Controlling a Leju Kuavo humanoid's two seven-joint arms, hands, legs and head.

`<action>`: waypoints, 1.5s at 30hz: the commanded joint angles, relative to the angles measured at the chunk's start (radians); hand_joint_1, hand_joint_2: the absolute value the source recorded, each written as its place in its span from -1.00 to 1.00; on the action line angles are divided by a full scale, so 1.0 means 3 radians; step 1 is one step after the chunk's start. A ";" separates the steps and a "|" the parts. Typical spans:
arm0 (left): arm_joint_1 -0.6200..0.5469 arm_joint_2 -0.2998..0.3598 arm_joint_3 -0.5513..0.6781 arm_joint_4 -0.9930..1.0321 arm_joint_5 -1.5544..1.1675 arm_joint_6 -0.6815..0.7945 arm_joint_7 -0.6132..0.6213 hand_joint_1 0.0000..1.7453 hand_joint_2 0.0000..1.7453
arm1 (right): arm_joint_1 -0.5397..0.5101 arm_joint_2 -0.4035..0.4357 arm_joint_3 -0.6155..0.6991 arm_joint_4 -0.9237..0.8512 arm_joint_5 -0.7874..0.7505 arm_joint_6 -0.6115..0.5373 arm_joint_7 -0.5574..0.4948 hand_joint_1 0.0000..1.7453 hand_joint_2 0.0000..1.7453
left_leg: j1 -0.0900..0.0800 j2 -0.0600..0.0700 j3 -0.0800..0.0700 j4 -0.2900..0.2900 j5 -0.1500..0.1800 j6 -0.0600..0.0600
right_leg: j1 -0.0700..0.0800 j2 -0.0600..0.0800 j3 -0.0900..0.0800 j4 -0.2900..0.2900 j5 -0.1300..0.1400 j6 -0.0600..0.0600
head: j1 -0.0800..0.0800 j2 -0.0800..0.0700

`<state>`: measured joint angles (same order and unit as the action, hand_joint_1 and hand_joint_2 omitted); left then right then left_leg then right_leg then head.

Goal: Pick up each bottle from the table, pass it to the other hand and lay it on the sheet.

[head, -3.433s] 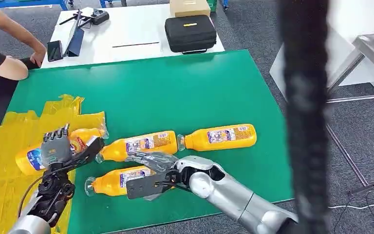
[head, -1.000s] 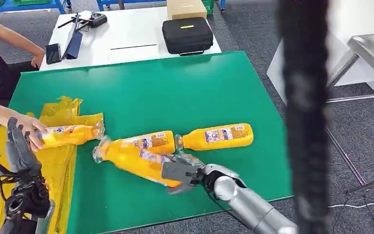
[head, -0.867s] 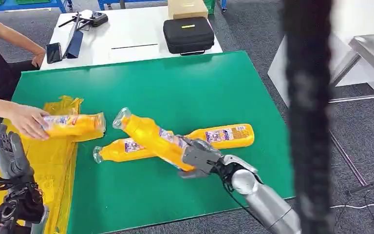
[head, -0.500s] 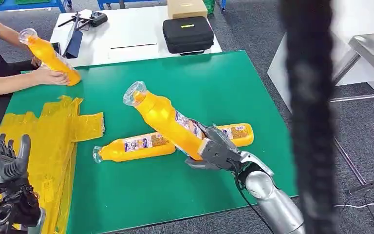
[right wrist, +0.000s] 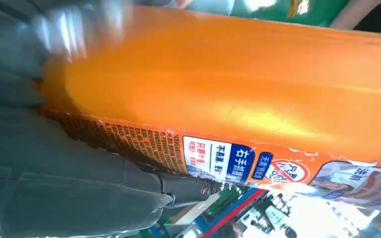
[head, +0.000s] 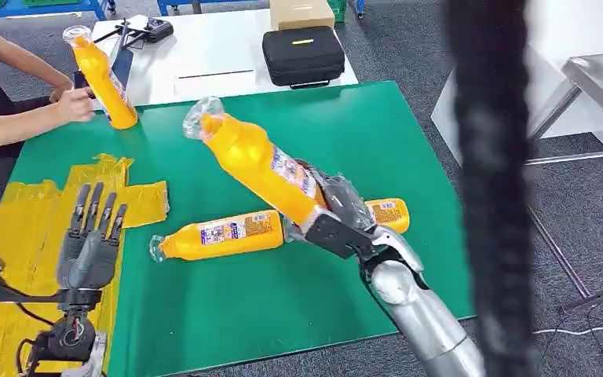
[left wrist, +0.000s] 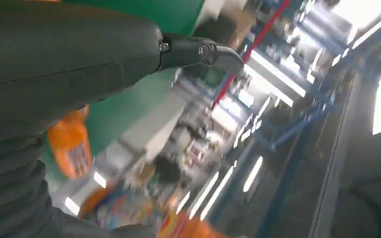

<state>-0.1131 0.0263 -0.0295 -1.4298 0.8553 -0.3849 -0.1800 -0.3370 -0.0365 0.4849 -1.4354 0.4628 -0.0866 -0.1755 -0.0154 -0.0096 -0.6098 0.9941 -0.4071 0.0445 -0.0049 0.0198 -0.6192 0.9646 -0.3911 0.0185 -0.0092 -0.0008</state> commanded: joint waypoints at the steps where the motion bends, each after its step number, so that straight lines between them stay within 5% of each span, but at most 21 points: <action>1: -0.0382 -0.0074 -0.0619 0.0357 0.0185 -0.0011 0.0115 -1.00 1.00 | -0.0636 0.0520 0.0483 0.1122 0.0240 -0.0122 0.0065 1.00 1.00 | 0.0004 0.0002 0.0014 0.0001 -0.0004 -0.0014 | 0.0004 -0.0005 0.0013 0.0002 -0.0005 -0.0004 | 0.0000 0.0000; 19: -0.0671 -0.0222 -0.0578 0.0747 0.0108 0.0072 0.0185 -1.00 1.00 | -0.1119 0.0989 0.0681 0.1984 0.0357 0.0022 0.0300 1.00 1.00 | 0.0005 -0.0002 0.0005 0.0000 0.0000 -0.0013 | 0.0004 -0.0008 0.0006 0.0003 -0.0004 -0.0002 | 0.0000 0.0000; 23: -0.0757 -0.0267 -0.0475 0.0681 -0.0581 0.0615 -0.0150 -1.00 1.00 | -0.1251 0.1107 0.0847 0.2224 0.0501 0.0043 0.0522 1.00 1.00 | 0.0006 0.0002 0.0004 0.0004 -0.0002 -0.0014 | 0.0005 -0.0005 0.0005 0.0005 -0.0005 -0.0002 | 0.0000 0.0000; 31: -0.0642 -0.0323 -0.0251 0.0462 -0.0761 0.0699 -0.0098 -1.00 1.00 | -0.1137 0.1230 0.1391 0.2238 0.0905 0.0190 0.0769 1.00 1.00 | 0.0007 0.0003 0.0005 0.0001 -0.0002 -0.0013 | 0.0006 -0.0003 0.0006 0.0002 -0.0005 -0.0002 | 0.0000 0.0000; 45: -0.0613 -0.0305 -0.0192 0.0413 -0.0751 0.0730 -0.0087 -1.00 1.00 | -0.1131 0.1285 0.1821 0.2287 0.0848 0.0348 0.0844 1.00 1.00 | 0.0009 -0.0006 0.0000 0.0001 -0.0002 -0.0015 | 0.0008 -0.0013 0.0002 0.0003 -0.0007 -0.0003 | 0.0000 0.0000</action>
<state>-0.2244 -0.0534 -0.1003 -1.3241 0.6260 -0.1686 -0.2152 -0.6821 0.3338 0.8637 -0.8156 0.7210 -0.0397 0.0973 -0.0144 -0.0096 -0.6138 0.9941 -0.4058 0.0430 -0.0044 0.0194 -0.6235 0.9658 -0.3910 0.0181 -0.0092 -0.0008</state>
